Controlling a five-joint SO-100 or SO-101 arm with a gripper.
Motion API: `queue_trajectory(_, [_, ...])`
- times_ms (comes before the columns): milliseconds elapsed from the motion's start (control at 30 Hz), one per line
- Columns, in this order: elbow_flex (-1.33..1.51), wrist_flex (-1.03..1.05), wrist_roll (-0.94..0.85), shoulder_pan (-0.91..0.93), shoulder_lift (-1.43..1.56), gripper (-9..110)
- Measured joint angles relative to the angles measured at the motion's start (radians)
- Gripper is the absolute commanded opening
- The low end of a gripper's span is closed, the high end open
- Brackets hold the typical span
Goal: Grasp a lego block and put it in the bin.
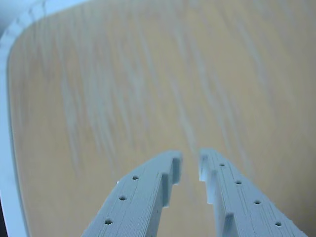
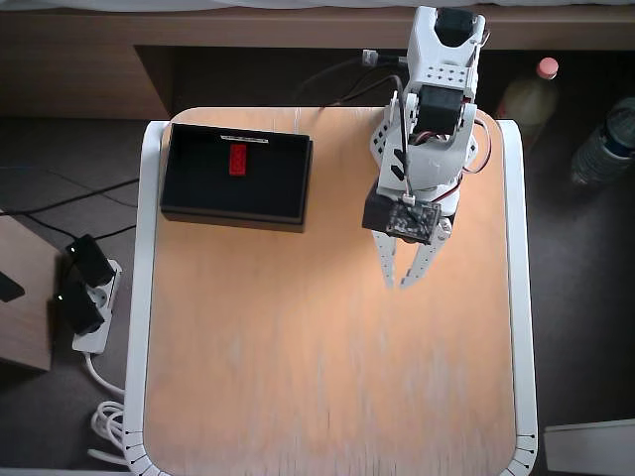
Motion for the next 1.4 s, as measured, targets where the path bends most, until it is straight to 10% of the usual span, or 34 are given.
queue_trajectory(1400, [0.529, -0.009, -0.029, -0.055, 0.149, 0])
